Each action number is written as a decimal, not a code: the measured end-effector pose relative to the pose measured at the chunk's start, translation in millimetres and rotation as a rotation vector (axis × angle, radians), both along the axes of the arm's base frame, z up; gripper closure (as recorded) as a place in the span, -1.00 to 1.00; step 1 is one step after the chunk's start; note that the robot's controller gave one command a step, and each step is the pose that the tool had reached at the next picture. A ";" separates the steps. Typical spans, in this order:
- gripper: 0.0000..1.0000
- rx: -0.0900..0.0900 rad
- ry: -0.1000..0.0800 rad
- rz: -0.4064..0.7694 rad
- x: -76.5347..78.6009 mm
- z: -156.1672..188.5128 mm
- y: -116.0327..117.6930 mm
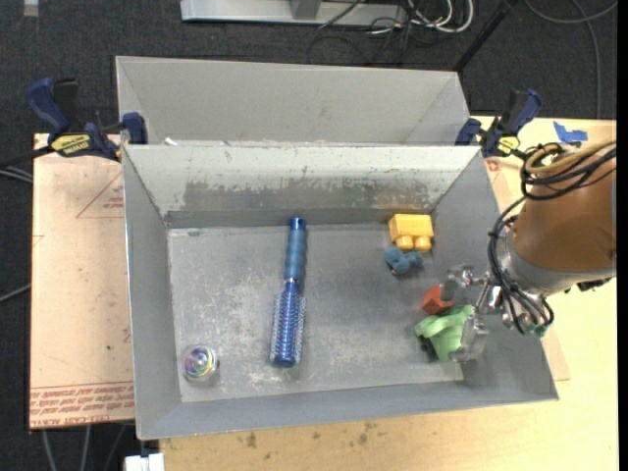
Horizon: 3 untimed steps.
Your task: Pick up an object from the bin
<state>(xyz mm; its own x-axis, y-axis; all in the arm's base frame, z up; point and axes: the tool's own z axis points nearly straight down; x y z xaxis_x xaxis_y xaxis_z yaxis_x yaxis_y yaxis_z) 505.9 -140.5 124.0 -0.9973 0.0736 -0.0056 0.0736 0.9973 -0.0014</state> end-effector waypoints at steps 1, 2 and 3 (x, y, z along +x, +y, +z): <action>1.00 0.003 0.004 0.002 -0.9 -1.2 2.1; 1.00 -0.004 0.002 0.813 3.7 -51.2 -6.6; 1.00 -0.008 -0.007 0.852 76.0 158.8 -8.0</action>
Offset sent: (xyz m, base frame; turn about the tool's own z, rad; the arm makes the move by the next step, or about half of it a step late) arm 0.0000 0.0000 0.0000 0.0000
